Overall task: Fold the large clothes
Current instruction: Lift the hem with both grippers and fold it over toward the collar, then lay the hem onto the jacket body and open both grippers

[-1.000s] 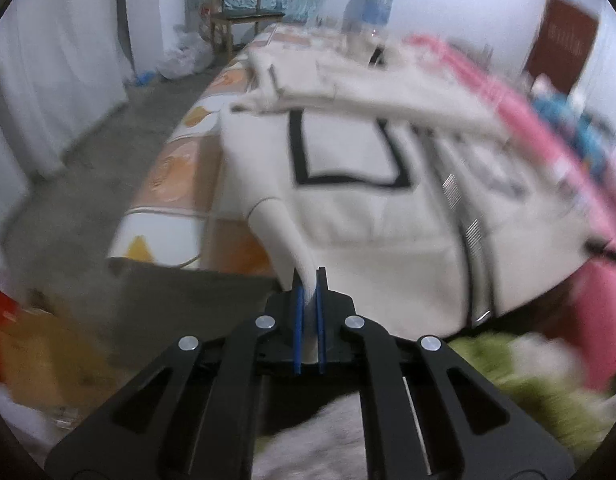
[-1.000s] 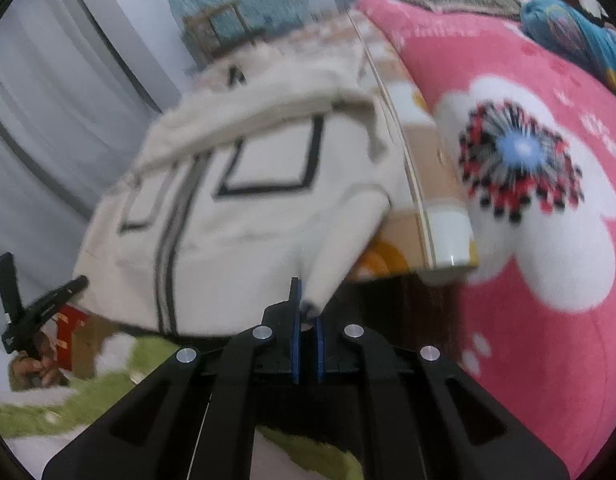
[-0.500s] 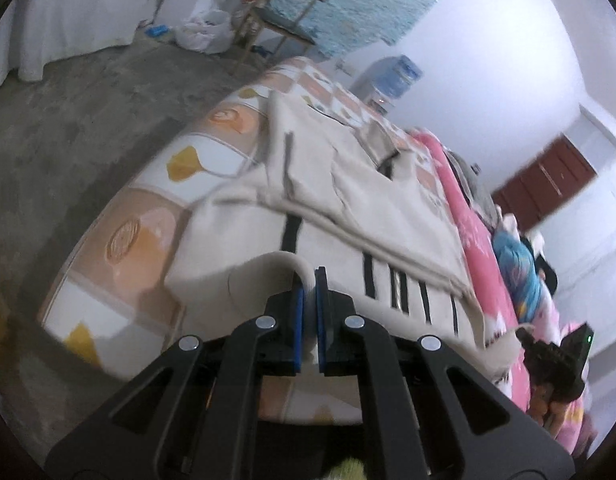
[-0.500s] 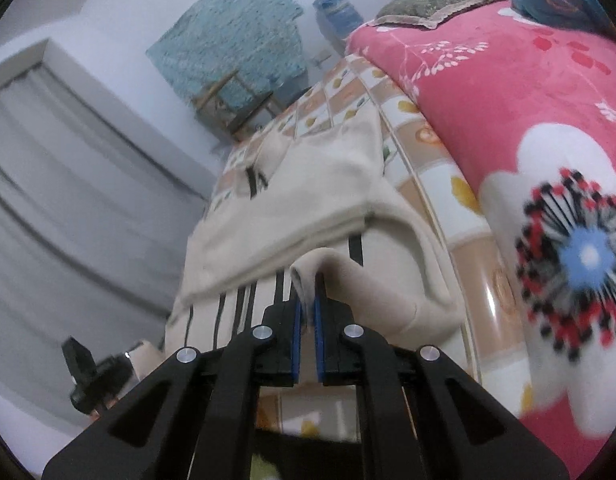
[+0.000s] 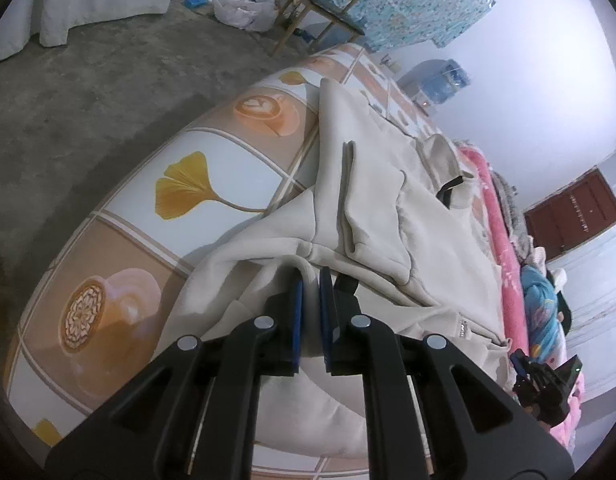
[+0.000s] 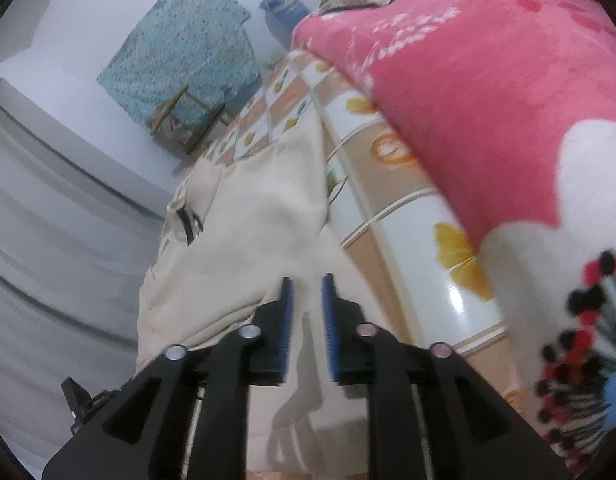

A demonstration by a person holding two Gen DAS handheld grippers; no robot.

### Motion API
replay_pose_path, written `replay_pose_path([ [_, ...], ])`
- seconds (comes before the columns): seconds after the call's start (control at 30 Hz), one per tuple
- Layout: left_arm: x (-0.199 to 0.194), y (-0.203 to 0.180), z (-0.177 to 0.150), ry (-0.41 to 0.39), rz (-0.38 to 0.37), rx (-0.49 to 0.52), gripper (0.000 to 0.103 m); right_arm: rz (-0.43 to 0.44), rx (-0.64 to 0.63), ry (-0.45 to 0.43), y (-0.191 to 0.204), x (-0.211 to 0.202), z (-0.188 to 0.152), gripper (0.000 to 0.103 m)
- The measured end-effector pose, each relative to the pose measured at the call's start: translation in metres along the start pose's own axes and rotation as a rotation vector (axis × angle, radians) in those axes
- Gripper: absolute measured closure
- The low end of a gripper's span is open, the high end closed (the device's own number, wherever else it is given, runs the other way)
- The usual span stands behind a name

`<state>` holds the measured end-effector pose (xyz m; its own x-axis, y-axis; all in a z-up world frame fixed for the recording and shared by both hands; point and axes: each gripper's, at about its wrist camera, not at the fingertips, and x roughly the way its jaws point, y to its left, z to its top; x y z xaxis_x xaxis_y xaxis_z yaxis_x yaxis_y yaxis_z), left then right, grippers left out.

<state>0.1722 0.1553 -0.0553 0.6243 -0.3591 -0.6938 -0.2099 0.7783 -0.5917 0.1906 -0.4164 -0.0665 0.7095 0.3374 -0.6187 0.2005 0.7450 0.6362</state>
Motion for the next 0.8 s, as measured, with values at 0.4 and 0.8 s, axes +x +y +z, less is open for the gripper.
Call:
replay_pose_path([
  [0.4,-0.037,-0.018,-0.003,-0.14,0.07,0.145,0.077,-0.137,-0.205,-0.054,0.015,-0.03,-0.021,0.061],
  [0.8,0.039,-0.138,-0.077,0.056,0.035,0.604,0.051,-0.104,-0.601,0.2,0.109,0.043,-0.091,0.047],
])
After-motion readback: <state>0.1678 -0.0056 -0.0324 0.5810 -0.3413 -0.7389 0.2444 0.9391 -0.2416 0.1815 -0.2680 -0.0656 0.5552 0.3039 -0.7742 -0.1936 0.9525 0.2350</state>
